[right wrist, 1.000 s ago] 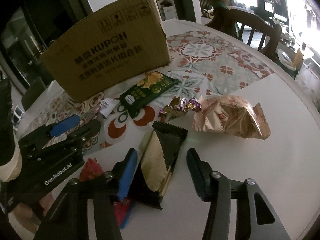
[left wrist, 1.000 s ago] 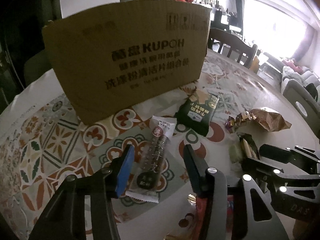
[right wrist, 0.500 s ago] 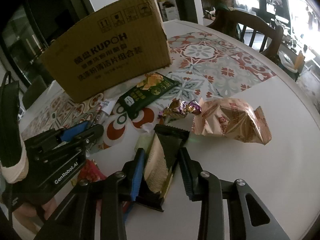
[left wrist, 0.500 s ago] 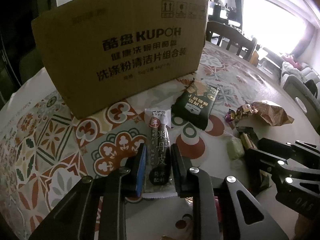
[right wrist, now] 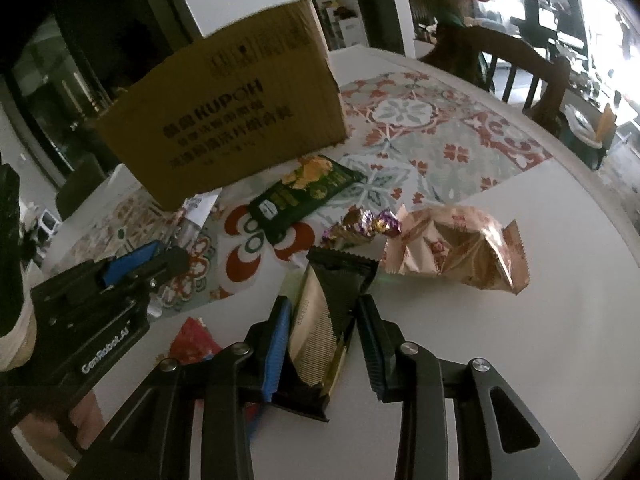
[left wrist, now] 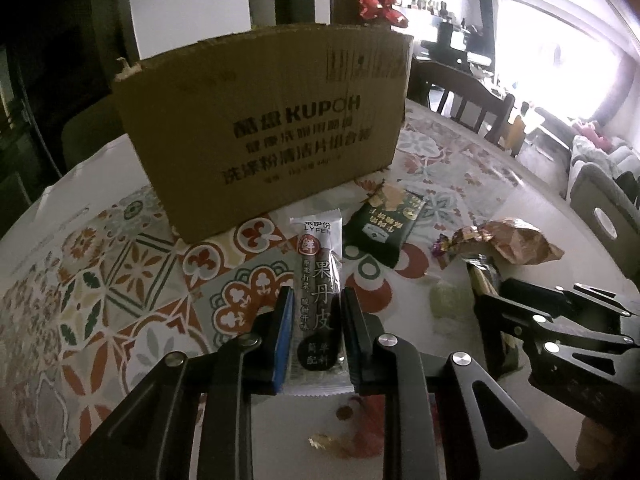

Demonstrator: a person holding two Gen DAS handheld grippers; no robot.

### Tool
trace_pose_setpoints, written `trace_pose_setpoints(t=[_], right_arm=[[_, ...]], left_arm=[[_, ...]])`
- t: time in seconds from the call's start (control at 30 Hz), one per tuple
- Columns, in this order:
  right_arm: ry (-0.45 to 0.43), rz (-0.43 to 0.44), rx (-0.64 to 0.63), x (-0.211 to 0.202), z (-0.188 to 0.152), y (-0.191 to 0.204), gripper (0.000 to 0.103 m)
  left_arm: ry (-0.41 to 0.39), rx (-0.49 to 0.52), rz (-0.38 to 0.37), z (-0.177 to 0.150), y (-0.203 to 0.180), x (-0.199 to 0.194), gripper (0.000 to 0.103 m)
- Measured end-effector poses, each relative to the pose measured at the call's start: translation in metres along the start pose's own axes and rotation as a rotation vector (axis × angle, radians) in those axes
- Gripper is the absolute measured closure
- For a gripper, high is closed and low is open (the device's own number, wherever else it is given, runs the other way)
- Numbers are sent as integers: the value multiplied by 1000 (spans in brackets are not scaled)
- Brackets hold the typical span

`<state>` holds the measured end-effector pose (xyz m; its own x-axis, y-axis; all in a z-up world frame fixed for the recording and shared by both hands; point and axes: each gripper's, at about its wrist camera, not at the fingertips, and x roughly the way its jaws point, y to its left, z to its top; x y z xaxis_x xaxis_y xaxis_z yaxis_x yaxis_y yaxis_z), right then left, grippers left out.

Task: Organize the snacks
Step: 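Grasp the white stick snack with the left tool while the right tool grasps the gold wafer bar, then carry both snacks over the cardboard box and open both tools to drop them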

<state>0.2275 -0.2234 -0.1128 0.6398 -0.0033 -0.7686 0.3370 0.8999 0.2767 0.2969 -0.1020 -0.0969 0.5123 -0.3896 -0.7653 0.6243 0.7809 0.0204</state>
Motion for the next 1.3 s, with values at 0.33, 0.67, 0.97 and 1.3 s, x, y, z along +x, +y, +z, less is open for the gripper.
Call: trace_pose_setpoints(t=[0.33, 0.67, 0.97, 1.3], right_arm=[[-109, 60, -69, -34, 9, 7, 68], [-224, 103, -104, -72, 26, 3, 68], [-331, 129, -134, -98, 47, -1, 68], [-412, 173, -146, -111, 87, 1, 68]], left_arm=[[-66, -43, 26, 0, -15, -44, 79], [-149, -90, 52, 7, -26, -83, 79], [-227, -121, 84, 23, -30, -109, 79], [-314, -143, 102, 49, -24, -127, 79]])
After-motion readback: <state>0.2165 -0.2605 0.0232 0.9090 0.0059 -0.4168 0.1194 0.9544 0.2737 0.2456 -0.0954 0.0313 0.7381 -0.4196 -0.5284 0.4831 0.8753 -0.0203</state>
